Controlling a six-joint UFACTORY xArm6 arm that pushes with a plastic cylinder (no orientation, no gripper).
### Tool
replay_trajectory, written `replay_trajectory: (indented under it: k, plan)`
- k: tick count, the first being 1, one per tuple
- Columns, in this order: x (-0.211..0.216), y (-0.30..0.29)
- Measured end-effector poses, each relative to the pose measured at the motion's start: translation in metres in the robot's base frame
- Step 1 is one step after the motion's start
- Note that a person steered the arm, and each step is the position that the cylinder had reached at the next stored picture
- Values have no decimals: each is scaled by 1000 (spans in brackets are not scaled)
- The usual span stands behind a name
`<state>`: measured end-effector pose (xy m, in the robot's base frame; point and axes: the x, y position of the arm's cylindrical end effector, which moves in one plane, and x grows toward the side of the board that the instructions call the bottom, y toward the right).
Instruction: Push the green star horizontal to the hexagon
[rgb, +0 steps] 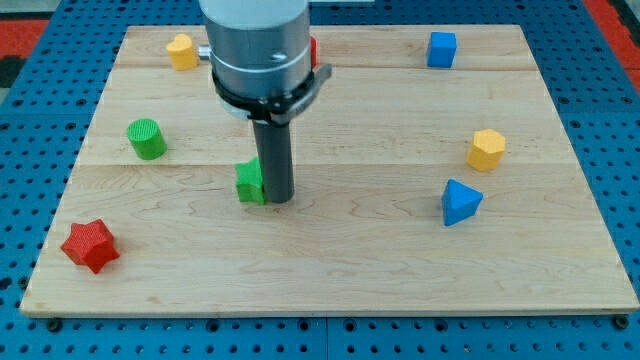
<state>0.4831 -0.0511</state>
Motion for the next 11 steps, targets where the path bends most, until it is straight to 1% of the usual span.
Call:
replay_trajectory:
  k: [1,2,3,4,7,9,10,11]
  plan:
    - [42,6]
    - [52,-21]
    - [33,-76]
    - [-3,-77]
    - [-1,41]
    - [-33,94]
    - [-12,102]
    - [5,43]
